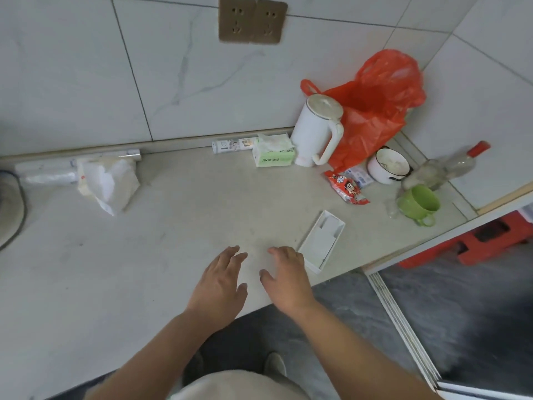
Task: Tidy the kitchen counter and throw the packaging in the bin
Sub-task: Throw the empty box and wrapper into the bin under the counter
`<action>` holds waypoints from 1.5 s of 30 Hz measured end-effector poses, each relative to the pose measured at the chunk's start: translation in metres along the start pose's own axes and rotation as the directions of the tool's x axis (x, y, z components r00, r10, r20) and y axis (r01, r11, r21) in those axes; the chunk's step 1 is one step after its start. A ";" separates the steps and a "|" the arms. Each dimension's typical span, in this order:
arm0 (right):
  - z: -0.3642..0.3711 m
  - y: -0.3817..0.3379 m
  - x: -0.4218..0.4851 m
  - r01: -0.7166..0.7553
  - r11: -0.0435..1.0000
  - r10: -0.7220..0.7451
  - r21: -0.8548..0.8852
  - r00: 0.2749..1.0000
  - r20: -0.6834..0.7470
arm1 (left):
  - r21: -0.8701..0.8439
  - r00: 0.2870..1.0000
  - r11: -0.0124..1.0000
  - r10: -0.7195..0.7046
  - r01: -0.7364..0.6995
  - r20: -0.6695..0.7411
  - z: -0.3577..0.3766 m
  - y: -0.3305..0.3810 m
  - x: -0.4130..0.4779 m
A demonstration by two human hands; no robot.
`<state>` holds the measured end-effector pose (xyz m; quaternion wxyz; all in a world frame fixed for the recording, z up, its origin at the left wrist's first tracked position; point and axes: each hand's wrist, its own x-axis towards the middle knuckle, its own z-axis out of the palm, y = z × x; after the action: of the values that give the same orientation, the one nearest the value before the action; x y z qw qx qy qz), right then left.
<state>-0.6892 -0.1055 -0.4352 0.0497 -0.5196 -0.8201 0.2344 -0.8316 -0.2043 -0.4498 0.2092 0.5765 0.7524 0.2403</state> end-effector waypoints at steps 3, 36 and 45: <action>-0.009 0.037 -0.003 -0.005 1.000 0.005 0.018 1.000 0.004 | 0.008 1.000 1.000 -0.018 0.018 0.003 0.022 0.029 0.007; -0.102 0.211 0.018 -0.026 0.972 0.058 -0.231 0.989 0.133 | 0.198 0.990 0.980 0.003 -0.031 0.138 0.162 0.131 0.086; -0.097 0.207 0.099 0.429 0.786 -0.323 -0.446 0.899 0.295 | 0.208 0.995 0.975 -0.087 0.077 0.040 0.175 0.127 0.094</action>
<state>-0.5312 0.0855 -0.4554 -0.1246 -0.3130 -0.9402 0.0508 -0.6540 -0.0641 -0.5160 0.1763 0.5691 0.7911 0.1382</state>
